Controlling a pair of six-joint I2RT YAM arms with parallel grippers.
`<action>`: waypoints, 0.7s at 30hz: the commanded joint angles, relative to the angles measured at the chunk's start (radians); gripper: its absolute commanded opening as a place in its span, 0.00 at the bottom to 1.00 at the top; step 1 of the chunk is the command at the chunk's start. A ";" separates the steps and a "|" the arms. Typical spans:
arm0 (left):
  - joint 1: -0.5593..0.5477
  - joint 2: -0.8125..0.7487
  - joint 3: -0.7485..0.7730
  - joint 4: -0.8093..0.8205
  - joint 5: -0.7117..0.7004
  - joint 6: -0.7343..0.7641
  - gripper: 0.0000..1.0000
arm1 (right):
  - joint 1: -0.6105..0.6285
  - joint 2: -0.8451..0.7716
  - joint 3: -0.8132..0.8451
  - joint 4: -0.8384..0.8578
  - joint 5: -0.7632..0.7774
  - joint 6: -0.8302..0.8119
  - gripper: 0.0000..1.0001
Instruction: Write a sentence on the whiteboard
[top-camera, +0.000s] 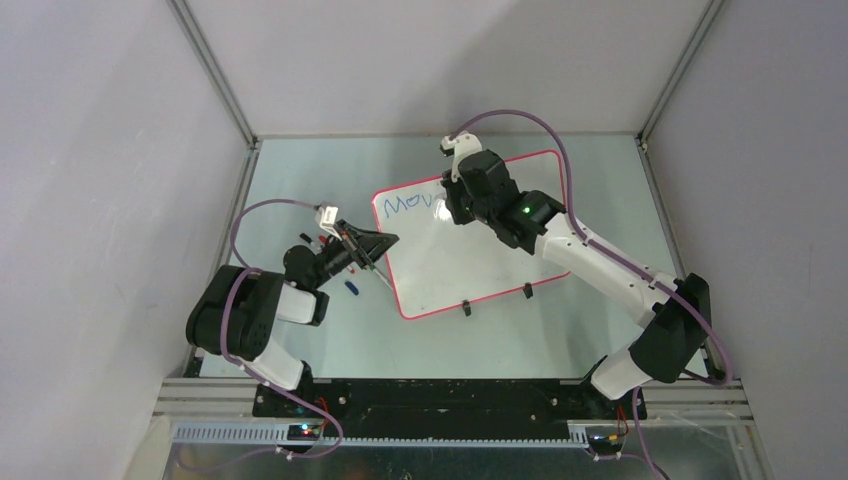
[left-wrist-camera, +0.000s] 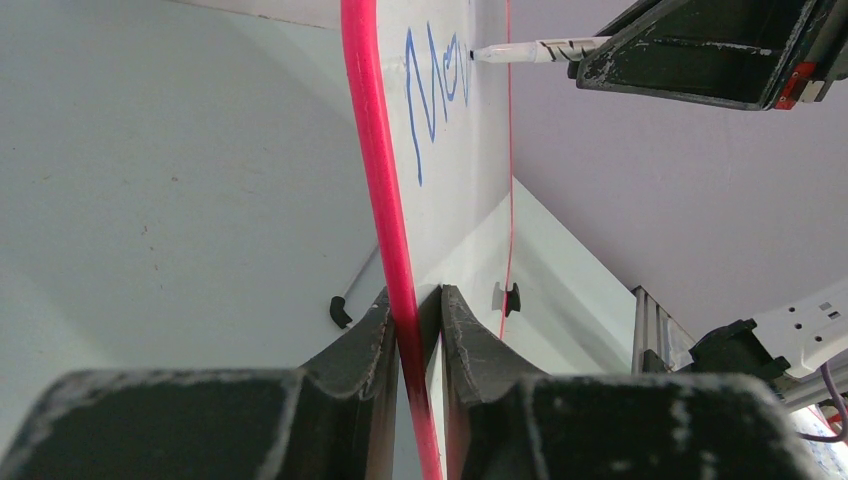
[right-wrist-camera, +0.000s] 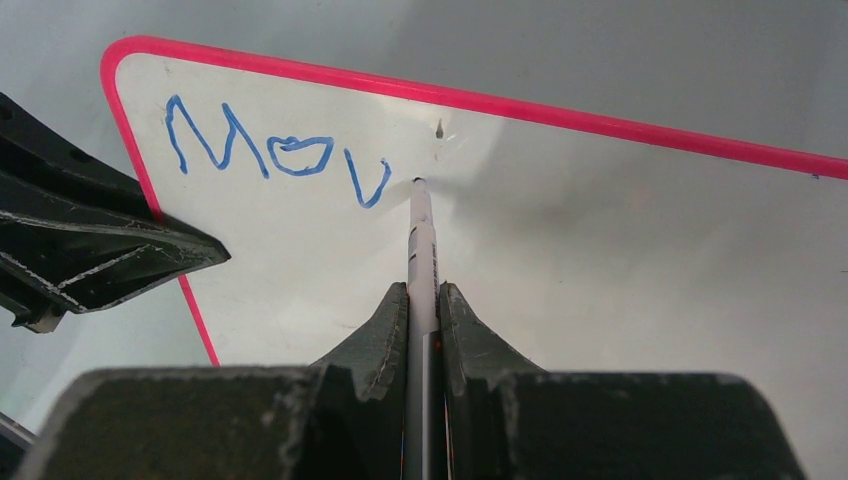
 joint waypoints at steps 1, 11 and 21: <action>-0.012 -0.004 0.023 0.044 0.010 0.048 0.12 | -0.010 -0.002 0.013 -0.002 0.033 0.010 0.00; -0.013 -0.003 0.023 0.044 0.010 0.048 0.12 | -0.024 -0.010 0.009 -0.012 0.048 0.016 0.00; -0.012 -0.004 0.023 0.044 0.010 0.048 0.12 | -0.030 -0.017 0.011 0.000 0.048 0.020 0.00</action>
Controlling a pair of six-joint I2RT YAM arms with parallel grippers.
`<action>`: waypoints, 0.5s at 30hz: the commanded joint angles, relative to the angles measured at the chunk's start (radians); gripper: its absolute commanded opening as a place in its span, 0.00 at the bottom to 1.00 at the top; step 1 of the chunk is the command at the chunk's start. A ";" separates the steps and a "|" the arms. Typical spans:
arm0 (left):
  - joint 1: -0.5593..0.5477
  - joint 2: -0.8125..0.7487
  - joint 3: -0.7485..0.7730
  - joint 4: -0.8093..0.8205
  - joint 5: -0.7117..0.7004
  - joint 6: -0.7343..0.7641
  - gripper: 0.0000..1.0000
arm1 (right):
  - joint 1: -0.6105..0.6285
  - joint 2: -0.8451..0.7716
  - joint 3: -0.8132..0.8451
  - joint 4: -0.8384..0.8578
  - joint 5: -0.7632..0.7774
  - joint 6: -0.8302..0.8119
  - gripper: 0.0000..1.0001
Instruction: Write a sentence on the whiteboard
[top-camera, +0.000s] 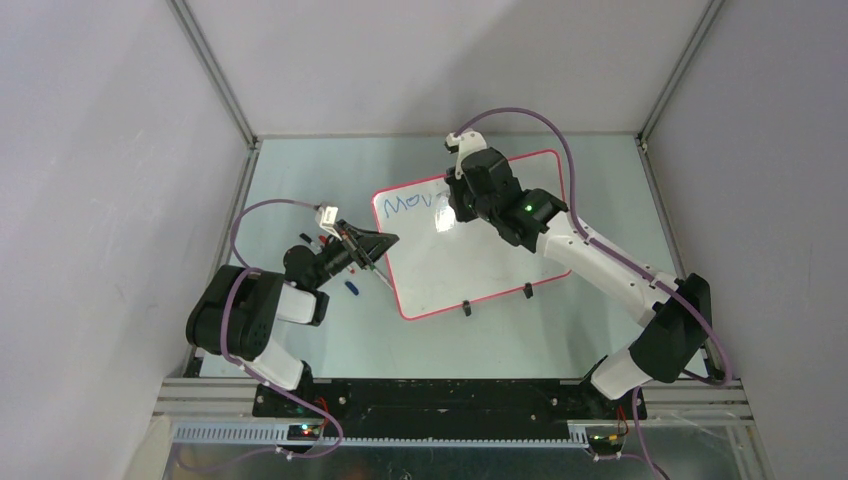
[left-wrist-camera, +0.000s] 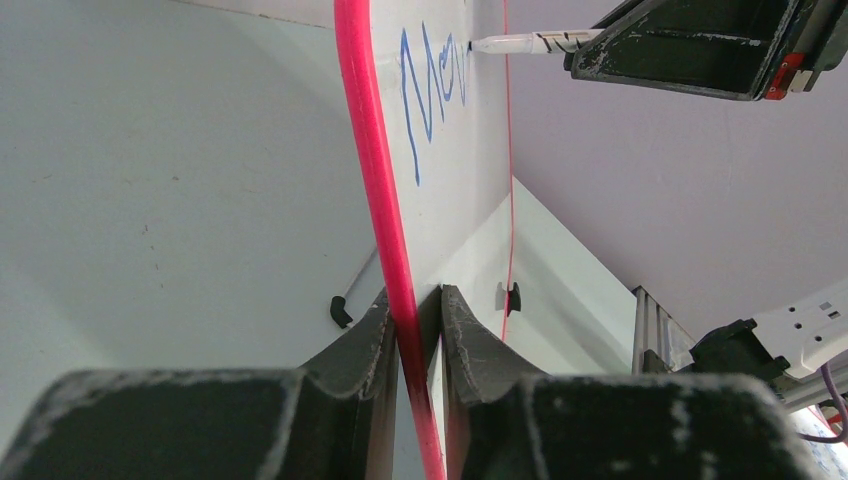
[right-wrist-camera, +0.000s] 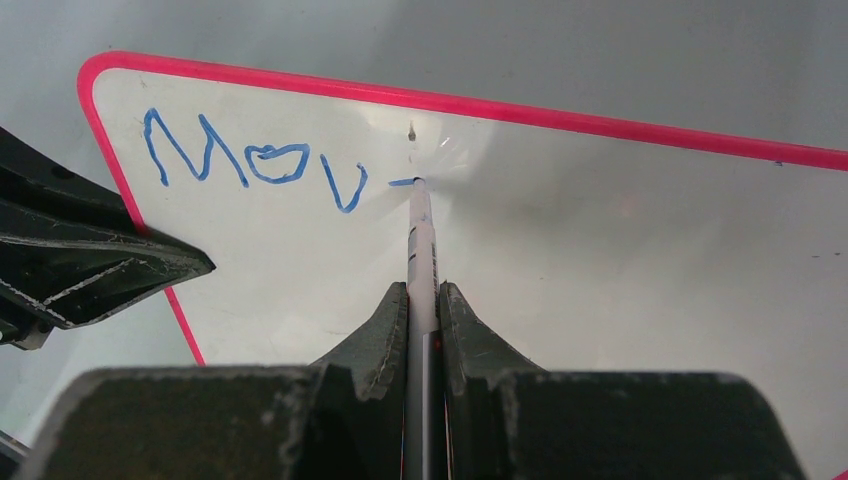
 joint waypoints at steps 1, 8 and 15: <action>-0.013 -0.003 0.023 0.044 0.011 0.048 0.12 | -0.012 -0.017 0.011 0.001 0.034 0.009 0.00; -0.012 -0.003 0.024 0.044 0.011 0.048 0.12 | -0.014 -0.002 0.033 0.000 0.025 0.009 0.00; -0.013 -0.002 0.026 0.044 0.011 0.048 0.12 | -0.014 0.013 0.059 -0.007 0.016 0.007 0.00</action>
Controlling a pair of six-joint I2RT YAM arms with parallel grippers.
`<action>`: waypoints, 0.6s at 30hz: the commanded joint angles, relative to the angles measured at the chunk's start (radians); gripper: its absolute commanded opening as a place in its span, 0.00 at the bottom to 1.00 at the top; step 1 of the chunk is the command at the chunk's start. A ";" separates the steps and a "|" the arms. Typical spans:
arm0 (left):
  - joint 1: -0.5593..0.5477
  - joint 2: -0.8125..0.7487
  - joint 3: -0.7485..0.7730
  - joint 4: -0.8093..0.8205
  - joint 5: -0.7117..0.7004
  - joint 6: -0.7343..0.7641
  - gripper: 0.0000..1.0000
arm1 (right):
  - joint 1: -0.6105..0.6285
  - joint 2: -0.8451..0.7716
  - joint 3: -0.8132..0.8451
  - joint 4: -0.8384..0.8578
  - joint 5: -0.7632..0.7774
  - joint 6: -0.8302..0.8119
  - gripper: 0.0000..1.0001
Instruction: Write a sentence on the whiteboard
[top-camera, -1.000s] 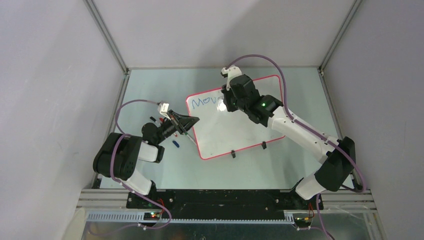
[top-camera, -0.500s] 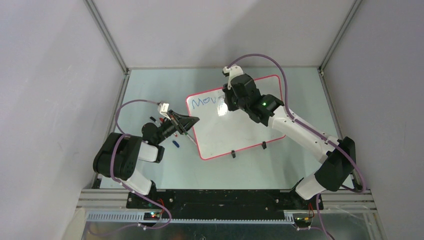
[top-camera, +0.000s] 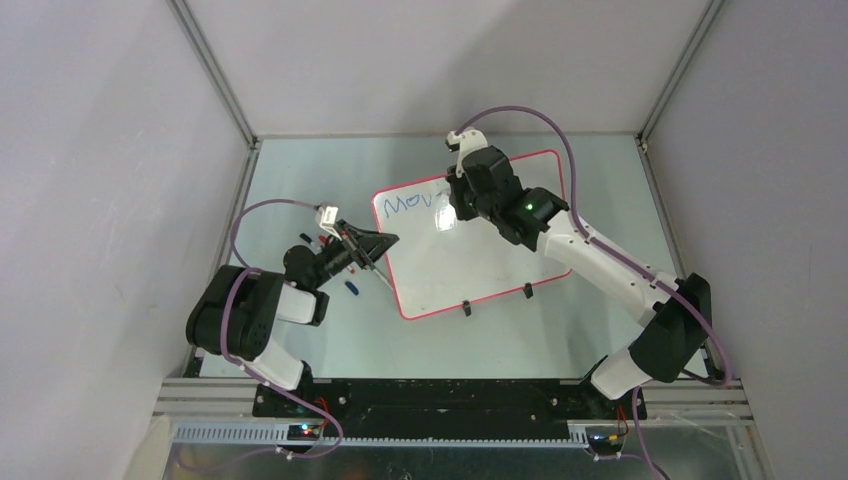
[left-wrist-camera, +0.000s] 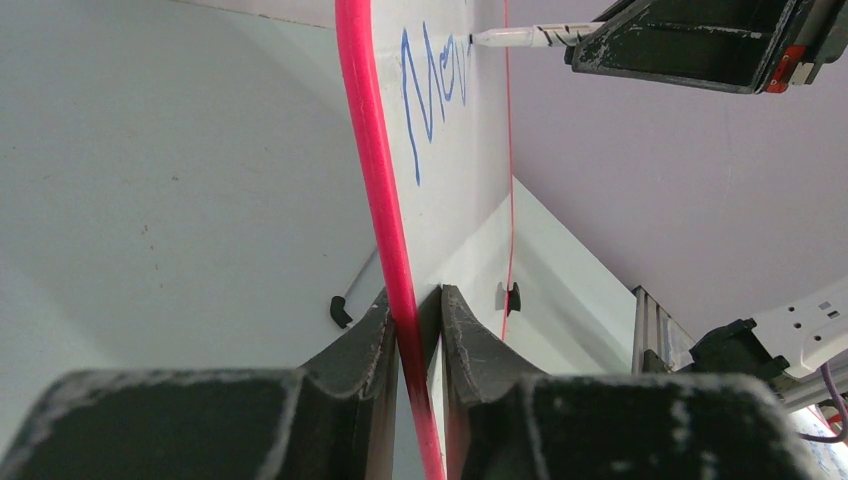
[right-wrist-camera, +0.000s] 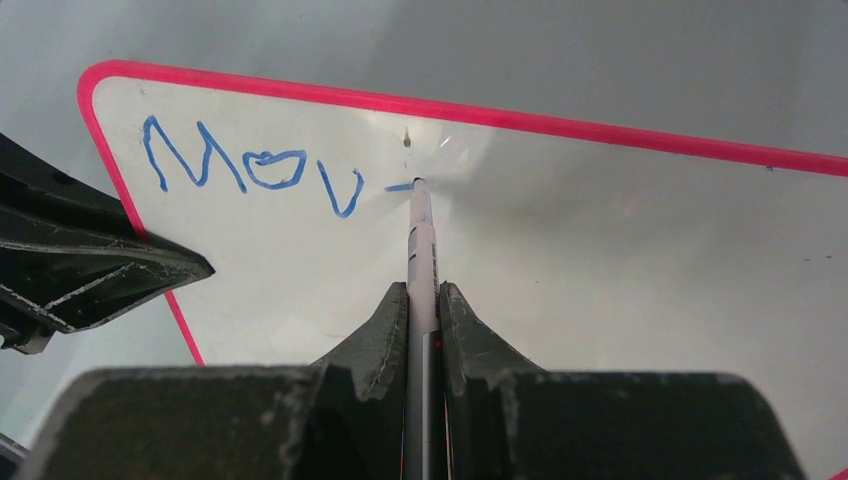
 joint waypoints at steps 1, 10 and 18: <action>-0.012 -0.002 0.025 0.044 0.012 0.048 0.12 | -0.010 0.013 0.058 -0.006 0.015 0.004 0.00; -0.013 0.000 0.026 0.044 0.011 0.048 0.11 | -0.003 0.030 0.077 -0.010 -0.001 0.005 0.00; -0.012 -0.001 0.028 0.044 0.011 0.048 0.11 | 0.007 0.045 0.095 -0.020 -0.010 -0.001 0.00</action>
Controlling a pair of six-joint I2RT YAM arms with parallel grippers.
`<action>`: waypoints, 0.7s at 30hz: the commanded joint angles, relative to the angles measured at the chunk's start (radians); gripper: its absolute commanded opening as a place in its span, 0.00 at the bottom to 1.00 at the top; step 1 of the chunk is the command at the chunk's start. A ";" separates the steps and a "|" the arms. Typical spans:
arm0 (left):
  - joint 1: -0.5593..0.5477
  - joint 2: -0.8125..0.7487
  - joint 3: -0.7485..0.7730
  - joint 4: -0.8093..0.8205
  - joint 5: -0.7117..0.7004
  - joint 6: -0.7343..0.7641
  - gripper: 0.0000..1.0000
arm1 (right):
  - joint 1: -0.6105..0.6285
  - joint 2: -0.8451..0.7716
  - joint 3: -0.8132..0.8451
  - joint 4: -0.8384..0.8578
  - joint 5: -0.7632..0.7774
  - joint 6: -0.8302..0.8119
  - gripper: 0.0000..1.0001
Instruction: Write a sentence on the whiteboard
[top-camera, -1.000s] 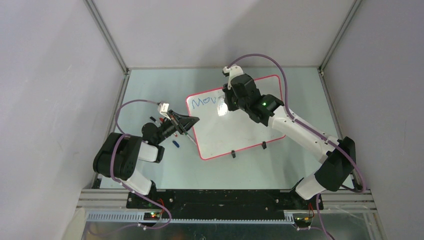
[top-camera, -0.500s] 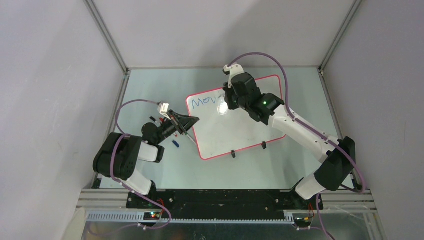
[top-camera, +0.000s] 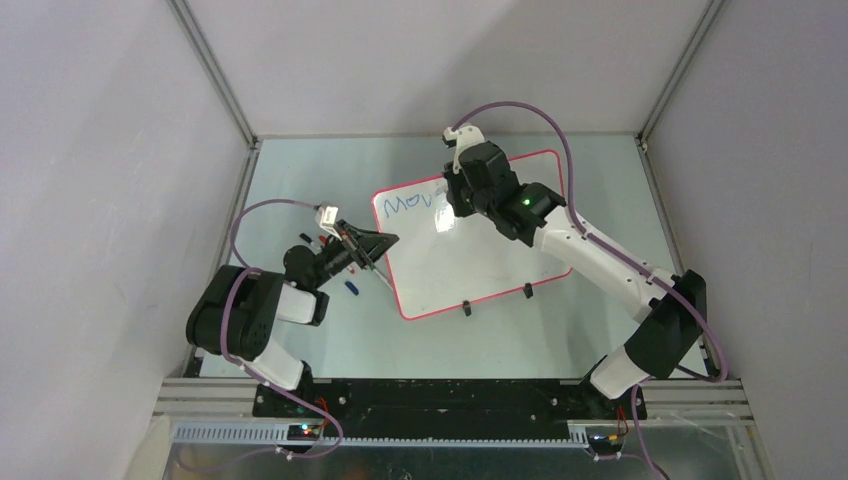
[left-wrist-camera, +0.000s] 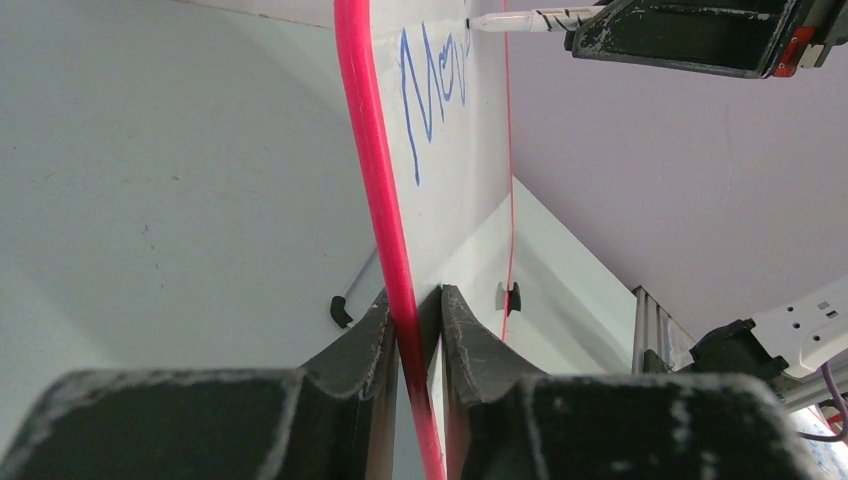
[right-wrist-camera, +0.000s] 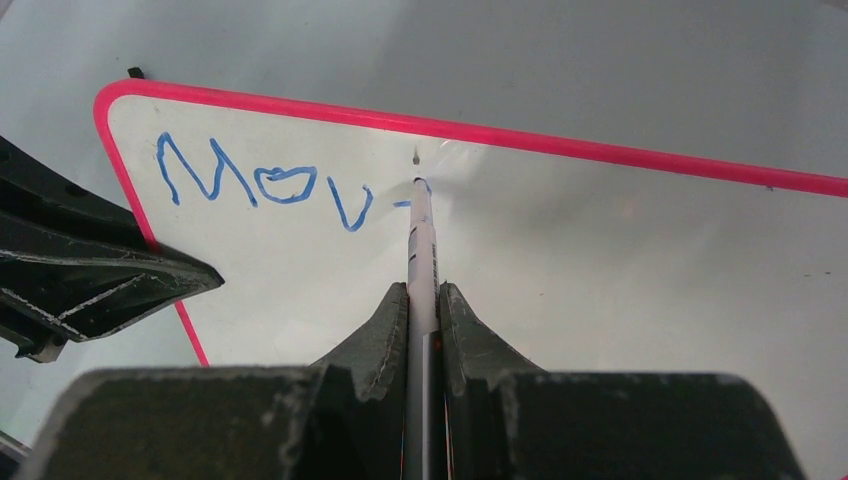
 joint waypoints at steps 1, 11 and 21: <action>-0.012 -0.001 0.027 0.044 0.012 0.047 0.11 | 0.008 0.018 0.045 0.004 -0.008 0.001 0.00; -0.013 -0.002 0.025 0.044 0.010 0.047 0.11 | 0.014 0.024 0.047 -0.009 -0.015 -0.002 0.00; -0.013 -0.003 0.023 0.044 0.010 0.048 0.11 | 0.017 0.010 0.019 -0.014 -0.024 -0.001 0.00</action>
